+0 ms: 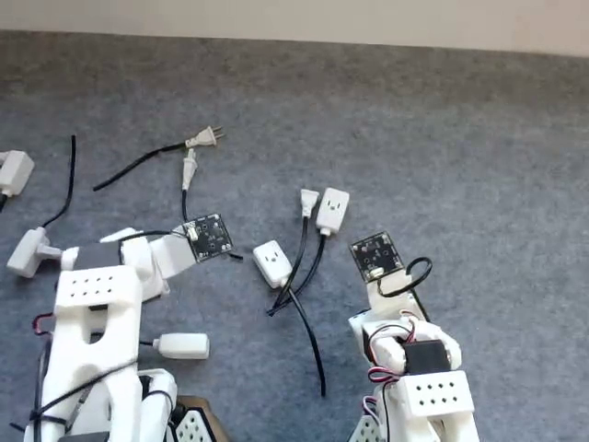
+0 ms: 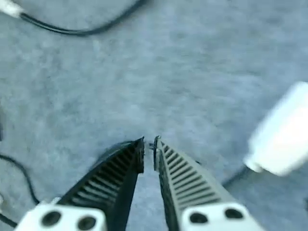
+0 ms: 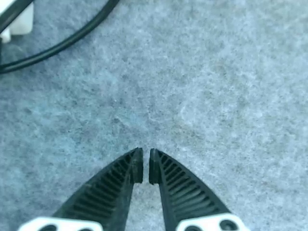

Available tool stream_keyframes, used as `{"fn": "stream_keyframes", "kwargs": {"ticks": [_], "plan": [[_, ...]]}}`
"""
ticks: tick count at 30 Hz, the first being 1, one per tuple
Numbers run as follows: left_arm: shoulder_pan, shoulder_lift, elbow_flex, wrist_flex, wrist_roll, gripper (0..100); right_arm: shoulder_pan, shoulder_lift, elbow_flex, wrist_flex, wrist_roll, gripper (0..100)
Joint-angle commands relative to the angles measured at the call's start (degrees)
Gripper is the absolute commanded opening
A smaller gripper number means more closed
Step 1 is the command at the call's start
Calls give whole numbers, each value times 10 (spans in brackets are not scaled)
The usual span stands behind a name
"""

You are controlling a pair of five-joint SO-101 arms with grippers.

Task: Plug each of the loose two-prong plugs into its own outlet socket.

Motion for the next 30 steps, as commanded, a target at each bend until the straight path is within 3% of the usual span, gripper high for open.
{"fn": "stream_keyframes", "kwargs": {"ticks": [1,4,8,11,22,30], "plan": [[52,-8,-80,207,-7,60,4,-5,-4,-9,5,37],[107,-7,-105,298,-4,69,4,-5,-4,-9,5,37],[152,-5,-90,308,-4,199,4,-5,-4,-9,5,37],[163,-5,-62,273,-4,277,4,-5,-4,-9,5,37],[159,-4,72,47,-4,234,4,-5,-4,-9,5,37],[123,-3,-27,29,-7,230,4,-5,-4,-9,5,37]]}}
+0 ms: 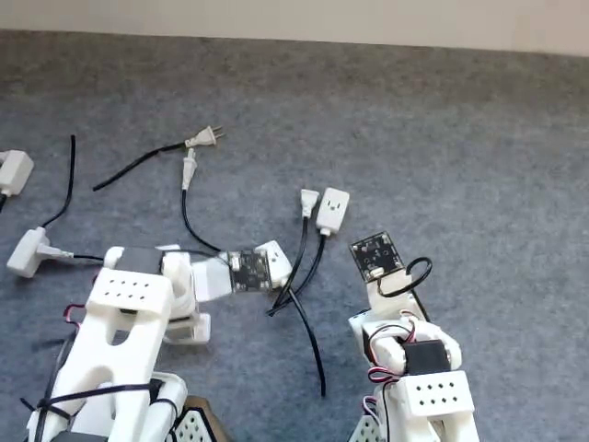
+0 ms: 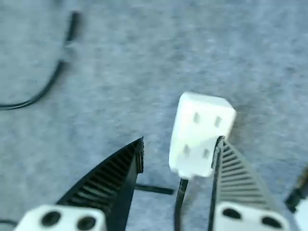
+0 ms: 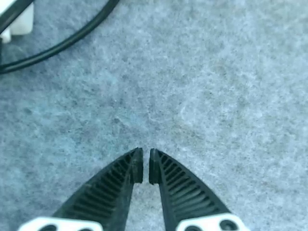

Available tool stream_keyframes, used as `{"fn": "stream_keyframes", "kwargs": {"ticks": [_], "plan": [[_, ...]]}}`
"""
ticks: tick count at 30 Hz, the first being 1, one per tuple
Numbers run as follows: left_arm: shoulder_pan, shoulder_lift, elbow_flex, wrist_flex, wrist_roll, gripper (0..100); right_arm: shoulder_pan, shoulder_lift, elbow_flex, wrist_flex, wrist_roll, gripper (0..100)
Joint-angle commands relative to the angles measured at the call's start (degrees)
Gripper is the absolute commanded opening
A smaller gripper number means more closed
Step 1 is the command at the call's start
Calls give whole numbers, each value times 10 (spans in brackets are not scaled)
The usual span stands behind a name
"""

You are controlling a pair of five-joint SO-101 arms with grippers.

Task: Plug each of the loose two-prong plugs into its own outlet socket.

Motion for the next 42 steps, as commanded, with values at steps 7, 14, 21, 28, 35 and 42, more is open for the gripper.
{"fn": "stream_keyframes", "kwargs": {"ticks": [7,14,21,28,35,42], "plan": [[-18,65,-69,13,-5,226,4,-5,-4,-9,5,37],[-17,115,-83,62,-8,226,4,-5,-4,-9,5,37],[-18,220,-84,-45,-4,224,4,-5,-4,-9,5,37],[-12,279,-111,-69,-6,16,4,-5,-4,-9,5,37],[-10,284,-220,27,-4,4,4,-5,-4,-9,5,37],[3,285,-215,37,8,7,4,-5,-4,-9,5,37]]}}
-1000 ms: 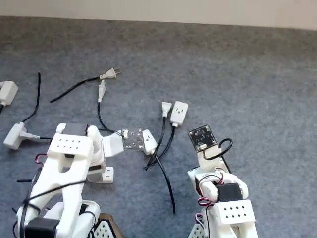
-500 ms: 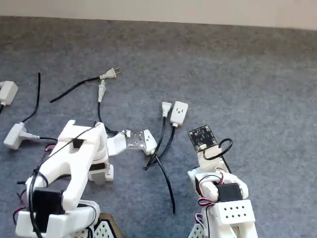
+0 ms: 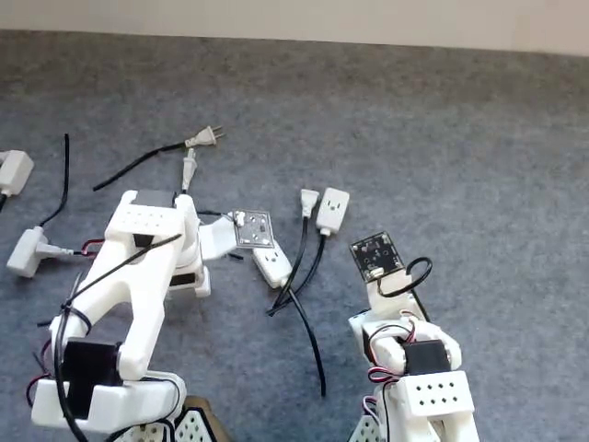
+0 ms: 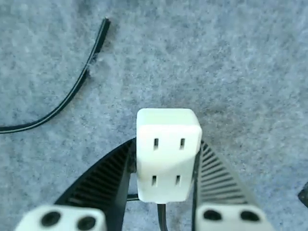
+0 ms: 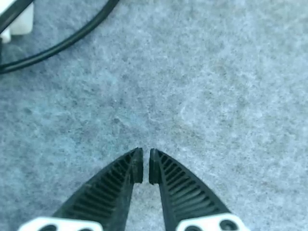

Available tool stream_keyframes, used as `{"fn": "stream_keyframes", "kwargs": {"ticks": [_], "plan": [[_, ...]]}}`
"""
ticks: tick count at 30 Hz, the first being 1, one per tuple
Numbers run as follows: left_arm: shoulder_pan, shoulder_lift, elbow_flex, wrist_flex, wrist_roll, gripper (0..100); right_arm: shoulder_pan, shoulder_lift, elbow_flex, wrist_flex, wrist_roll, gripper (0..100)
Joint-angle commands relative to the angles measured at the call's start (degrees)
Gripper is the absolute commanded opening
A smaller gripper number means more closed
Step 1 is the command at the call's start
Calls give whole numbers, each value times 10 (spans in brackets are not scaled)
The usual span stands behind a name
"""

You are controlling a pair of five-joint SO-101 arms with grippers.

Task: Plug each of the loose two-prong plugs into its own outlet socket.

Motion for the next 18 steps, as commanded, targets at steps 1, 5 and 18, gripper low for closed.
{"fn": "stream_keyframes", "kwargs": {"ticks": [1,5,18], "plan": [[21,-3,3,13,12,8,4,-5,-4,-9,5,37],[38,-4,27,13,14,44,4,-5,-4,-9,5,37],[41,-10,23,24,11,235,4,-5,-4,-9,5,37]]}}
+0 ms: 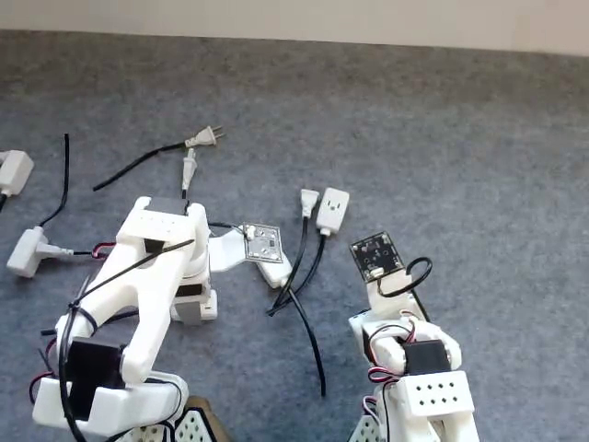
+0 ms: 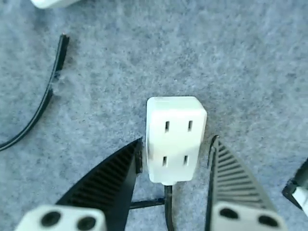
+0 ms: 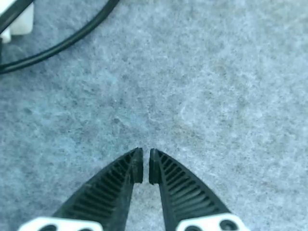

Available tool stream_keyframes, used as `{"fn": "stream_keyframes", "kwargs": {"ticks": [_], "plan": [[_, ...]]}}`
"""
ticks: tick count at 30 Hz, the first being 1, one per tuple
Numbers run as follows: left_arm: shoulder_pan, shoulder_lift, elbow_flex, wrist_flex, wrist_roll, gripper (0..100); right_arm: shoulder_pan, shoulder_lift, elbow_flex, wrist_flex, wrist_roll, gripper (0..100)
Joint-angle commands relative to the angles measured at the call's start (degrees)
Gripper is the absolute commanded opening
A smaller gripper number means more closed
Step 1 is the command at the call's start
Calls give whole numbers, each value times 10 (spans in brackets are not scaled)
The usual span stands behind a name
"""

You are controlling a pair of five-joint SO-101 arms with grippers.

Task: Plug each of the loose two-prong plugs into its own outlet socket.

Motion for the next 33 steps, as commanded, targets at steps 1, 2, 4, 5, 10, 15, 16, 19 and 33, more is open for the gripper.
{"fn": "stream_keyframes", "kwargs": {"ticks": [1,2,4,5,10,15,16,19,33], "plan": [[8,-10,-11,18,4,235,4,-5,-4,-9,5,37],[5,-10,-23,19,7,235,4,-5,-4,-9,5,37],[-18,-10,-58,22,8,235,4,-5,-4,-9,5,37],[-33,-10,-84,32,8,235,4,-5,-4,-9,5,37],[-100,-7,-203,65,22,235,4,-5,-4,-9,5,37],[-160,-4,-292,63,154,235,4,-5,-4,-9,5,37],[-171,-4,-301,63,193,235,4,-5,-4,-9,6,37],[-214,-4,-313,62,333,235,4,-5,-6,-9,8,37],[-361,-5,-164,-106,580,239,-122,208,-290,62,8,37]]}}
